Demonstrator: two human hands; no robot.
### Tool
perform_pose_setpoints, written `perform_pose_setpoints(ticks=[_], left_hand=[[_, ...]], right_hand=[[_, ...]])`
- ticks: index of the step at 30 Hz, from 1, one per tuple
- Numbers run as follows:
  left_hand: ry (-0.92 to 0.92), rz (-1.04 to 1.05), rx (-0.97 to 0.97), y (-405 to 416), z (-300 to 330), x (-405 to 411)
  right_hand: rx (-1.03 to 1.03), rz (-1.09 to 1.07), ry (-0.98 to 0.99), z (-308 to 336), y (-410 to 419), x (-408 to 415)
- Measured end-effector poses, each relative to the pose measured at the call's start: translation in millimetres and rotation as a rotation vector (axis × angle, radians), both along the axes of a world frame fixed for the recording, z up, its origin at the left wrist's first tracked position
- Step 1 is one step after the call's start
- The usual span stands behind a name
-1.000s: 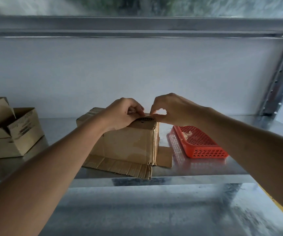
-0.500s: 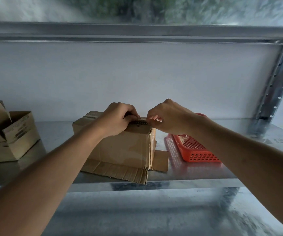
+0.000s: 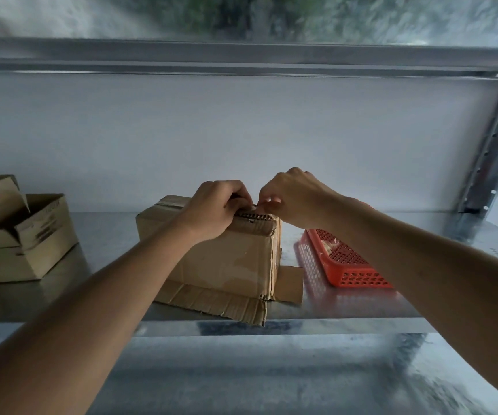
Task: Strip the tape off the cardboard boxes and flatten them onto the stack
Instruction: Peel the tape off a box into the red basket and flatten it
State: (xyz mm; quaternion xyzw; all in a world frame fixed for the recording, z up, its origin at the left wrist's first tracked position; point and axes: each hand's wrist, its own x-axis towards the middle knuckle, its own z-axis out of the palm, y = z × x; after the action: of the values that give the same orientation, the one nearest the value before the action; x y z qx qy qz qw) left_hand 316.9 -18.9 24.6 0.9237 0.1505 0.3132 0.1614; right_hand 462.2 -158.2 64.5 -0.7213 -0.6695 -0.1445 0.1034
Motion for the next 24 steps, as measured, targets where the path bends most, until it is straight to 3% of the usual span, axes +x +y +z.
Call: perform_pose_setpoints(ticks=[5, 11, 18, 24], left_hand=[[0.097, -0.051, -0.056, 2.8, 3.4, -8.0], [0.07, -0.064, -0.087, 0.8, 8.7, -13.1], [0.01, -0.115, -0.203, 7.7, 2.5, -14.0], [0.049, -0.071, -0.128, 4.9, 2.3, -10.7]], right_hand=[[-0.043, -0.021, -0.145, -3.0, 1.6, -9.7], [0.03, 0.044, -0.309, -14.3, 2.1, -8.7], [0.212, 0.105, -0.363, -30.0, 1.0, -1.0], [0.221, 0.156, -0.291, -34.8, -4.4, -6.8]])
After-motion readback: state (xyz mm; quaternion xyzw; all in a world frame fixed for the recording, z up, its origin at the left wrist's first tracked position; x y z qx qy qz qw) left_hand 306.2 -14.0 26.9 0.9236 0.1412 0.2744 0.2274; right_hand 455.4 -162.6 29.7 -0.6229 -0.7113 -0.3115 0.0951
